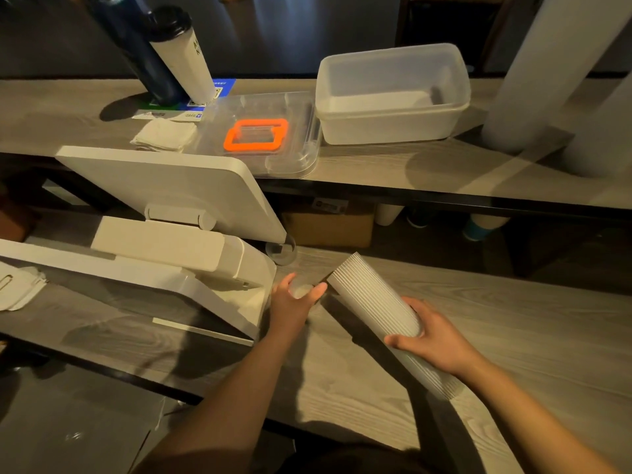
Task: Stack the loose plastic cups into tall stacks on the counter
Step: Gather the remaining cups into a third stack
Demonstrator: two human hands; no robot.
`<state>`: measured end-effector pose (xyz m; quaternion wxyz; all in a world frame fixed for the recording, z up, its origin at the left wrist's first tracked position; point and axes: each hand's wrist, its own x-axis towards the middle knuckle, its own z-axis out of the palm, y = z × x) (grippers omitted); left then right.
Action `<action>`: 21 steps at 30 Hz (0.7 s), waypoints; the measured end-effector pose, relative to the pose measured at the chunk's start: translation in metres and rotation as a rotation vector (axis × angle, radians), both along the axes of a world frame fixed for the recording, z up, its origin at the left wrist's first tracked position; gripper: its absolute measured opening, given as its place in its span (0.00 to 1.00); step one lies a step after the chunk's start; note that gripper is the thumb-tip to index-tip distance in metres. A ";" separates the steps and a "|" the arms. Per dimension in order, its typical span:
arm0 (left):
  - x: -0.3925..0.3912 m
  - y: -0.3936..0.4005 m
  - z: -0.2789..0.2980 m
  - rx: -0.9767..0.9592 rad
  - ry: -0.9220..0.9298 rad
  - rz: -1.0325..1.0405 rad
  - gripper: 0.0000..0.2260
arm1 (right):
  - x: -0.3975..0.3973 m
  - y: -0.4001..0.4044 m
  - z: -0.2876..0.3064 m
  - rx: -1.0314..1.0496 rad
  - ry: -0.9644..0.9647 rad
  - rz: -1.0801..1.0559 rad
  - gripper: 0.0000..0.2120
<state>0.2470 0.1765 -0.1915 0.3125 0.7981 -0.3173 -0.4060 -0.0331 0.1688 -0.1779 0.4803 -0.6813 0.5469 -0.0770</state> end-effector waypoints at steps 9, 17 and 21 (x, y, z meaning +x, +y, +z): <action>0.005 -0.007 -0.028 0.182 -0.295 -0.310 0.45 | -0.004 -0.002 -0.006 0.017 0.018 -0.064 0.42; 0.005 0.004 -0.031 0.072 -0.112 -0.090 0.31 | -0.008 -0.005 -0.009 0.038 0.040 -0.067 0.43; 0.011 -0.003 -0.015 -0.014 0.298 0.203 0.27 | -0.007 -0.008 -0.009 0.039 0.036 -0.044 0.43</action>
